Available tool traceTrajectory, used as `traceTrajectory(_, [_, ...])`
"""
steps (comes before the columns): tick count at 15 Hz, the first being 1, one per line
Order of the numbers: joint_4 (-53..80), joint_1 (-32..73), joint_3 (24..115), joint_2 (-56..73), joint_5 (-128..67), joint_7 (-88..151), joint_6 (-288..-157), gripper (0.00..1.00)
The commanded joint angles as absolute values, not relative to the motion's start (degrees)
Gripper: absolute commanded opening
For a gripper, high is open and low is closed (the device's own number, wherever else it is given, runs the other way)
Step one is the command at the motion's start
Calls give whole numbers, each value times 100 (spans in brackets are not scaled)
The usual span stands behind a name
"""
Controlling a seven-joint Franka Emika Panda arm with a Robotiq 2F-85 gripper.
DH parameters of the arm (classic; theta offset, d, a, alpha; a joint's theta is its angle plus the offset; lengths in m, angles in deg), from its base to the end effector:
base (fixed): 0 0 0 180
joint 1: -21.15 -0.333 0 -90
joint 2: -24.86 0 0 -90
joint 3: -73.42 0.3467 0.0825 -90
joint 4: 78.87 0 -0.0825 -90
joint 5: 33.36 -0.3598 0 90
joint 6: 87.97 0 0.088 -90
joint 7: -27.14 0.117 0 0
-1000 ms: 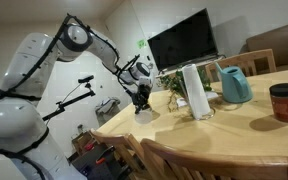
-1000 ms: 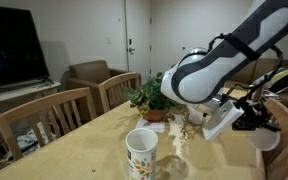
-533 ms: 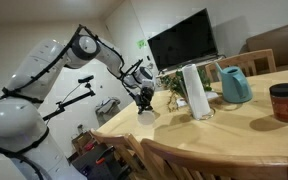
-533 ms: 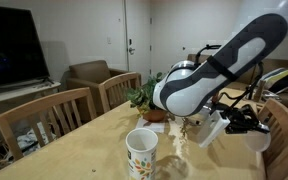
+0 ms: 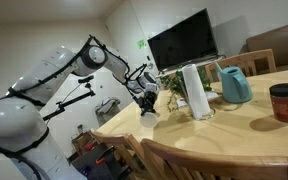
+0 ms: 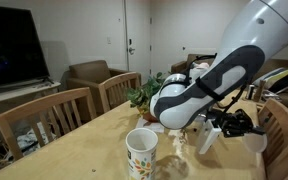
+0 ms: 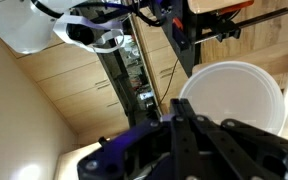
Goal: Move the white lid forwards
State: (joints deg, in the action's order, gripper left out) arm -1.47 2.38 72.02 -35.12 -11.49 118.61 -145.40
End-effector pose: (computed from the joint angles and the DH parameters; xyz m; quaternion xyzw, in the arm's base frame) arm 0.5446 0.1159 0.1274 0.6123 -0.4342 -0.2038 0.6285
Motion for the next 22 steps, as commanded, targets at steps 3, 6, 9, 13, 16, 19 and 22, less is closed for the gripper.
traceTrajectory(3, [-723,182,7156,-3828,-1058,11543,-14336,0])
traceTrajectory(6, [-1012,158,7140,-4041,-1052,11400,-14243,0])
traceTrajectory(9, [-1338,127,7098,-4321,-1058,11284,-14019,0])
traceTrajectory(13, [-1716,95,7051,-4646,-1037,11087,-13771,0])
traceTrajectory(16, [-1944,108,7039,-4775,-1055,10955,-13780,0])
traceTrajectory(19, [-2127,102,7020,-4892,-1041,10746,-13804,0])
traceTrajectory(22, [-2348,72,6984,-5035,-1025,10543,-13700,0])
